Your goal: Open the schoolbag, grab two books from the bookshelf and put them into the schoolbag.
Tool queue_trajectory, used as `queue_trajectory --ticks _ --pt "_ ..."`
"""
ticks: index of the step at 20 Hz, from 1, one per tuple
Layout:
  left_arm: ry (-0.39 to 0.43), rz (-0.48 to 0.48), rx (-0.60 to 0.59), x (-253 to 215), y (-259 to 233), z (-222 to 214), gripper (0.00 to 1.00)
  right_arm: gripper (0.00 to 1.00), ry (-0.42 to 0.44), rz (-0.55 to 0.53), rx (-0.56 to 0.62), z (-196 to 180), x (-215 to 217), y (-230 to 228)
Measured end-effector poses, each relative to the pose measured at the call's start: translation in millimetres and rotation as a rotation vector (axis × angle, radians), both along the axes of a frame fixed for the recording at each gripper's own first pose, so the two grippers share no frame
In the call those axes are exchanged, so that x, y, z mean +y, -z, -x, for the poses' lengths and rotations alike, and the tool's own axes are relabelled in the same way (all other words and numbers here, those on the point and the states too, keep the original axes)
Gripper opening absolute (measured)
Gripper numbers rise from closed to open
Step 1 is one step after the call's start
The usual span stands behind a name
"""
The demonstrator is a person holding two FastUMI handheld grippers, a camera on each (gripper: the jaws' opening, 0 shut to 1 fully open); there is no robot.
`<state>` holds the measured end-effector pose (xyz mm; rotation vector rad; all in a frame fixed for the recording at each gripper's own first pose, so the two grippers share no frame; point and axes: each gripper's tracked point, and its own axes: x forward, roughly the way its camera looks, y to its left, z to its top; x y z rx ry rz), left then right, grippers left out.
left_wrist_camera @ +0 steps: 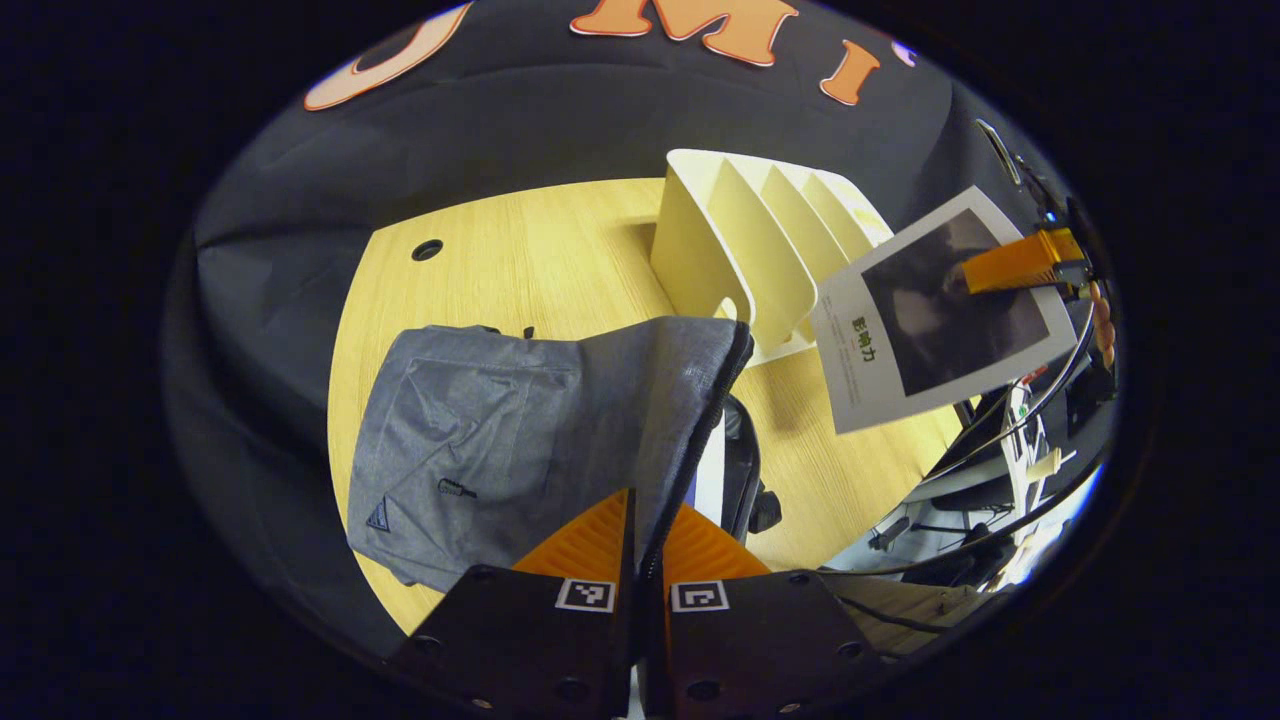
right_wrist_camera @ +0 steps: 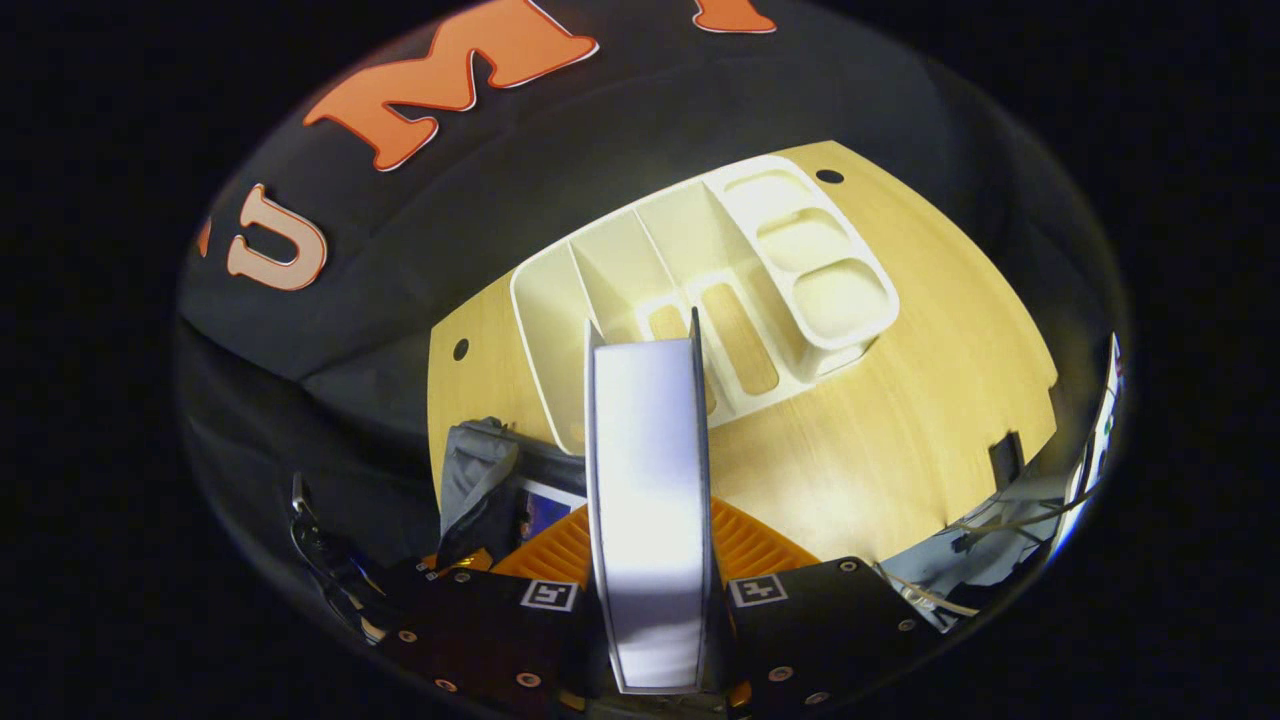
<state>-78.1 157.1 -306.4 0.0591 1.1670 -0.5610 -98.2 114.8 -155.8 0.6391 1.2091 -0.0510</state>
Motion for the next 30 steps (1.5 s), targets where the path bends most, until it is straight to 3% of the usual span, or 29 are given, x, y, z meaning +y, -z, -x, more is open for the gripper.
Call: queue_trajectory --ticks 6,11,21,30 --pt "0.064 -0.014 -0.022 5.8 -6.5 -4.4 0.06 0.40 0.081 -0.146 -0.037 41.7 32.5 -9.1" --pt "0.088 -0.024 -0.041 11.6 -12.8 -9.2 0.06 0.40 0.114 -0.276 -0.078 53.9 67.1 -5.0" --pt "0.044 -0.004 -0.079 27.1 -33.0 -24.3 0.06 0.40 0.091 -0.476 -0.143 28.5 148.8 18.5" --pt "0.006 0.050 -0.102 22.7 -45.7 -29.5 0.06 0.40 0.094 -0.578 -0.138 16.1 194.0 48.8"
